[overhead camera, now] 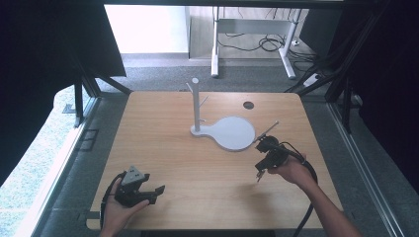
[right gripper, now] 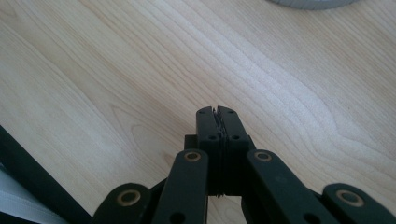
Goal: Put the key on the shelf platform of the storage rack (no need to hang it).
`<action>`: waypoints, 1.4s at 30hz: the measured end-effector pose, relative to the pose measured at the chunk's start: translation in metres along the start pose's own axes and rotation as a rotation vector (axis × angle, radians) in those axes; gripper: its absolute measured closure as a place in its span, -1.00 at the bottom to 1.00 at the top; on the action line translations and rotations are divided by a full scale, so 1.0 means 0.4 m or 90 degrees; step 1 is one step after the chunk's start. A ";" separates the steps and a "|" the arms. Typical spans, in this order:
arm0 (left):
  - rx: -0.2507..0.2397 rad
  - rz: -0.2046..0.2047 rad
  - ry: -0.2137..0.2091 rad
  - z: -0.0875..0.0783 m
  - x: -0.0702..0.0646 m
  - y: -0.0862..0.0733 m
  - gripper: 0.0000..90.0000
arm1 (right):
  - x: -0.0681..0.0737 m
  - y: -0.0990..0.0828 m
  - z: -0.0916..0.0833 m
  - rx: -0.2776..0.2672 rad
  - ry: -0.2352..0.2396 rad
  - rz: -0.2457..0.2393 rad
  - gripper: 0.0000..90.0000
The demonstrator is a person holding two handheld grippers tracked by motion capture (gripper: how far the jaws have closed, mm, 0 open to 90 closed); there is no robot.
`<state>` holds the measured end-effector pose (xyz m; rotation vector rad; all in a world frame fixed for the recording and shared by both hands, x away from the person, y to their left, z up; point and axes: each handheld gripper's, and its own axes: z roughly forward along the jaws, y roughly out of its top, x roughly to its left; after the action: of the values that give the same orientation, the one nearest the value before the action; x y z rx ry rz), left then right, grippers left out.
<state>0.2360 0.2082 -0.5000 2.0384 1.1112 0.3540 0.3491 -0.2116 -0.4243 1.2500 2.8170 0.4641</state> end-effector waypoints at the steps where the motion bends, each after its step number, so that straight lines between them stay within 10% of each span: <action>1: 0.000 0.000 0.000 0.001 0.000 0.000 -0.42 | -0.002 0.003 0.000 -0.001 0.001 -0.002 1.00; 42: 0.004 -0.001 0.000 0.003 0.003 -0.002 -0.42 | -0.058 0.130 -0.011 0.007 0.007 0.009 1.00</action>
<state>0.2369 0.2090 -0.5013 2.0431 1.1160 0.3498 0.4018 -0.1968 -0.4080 1.2748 2.8263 0.4577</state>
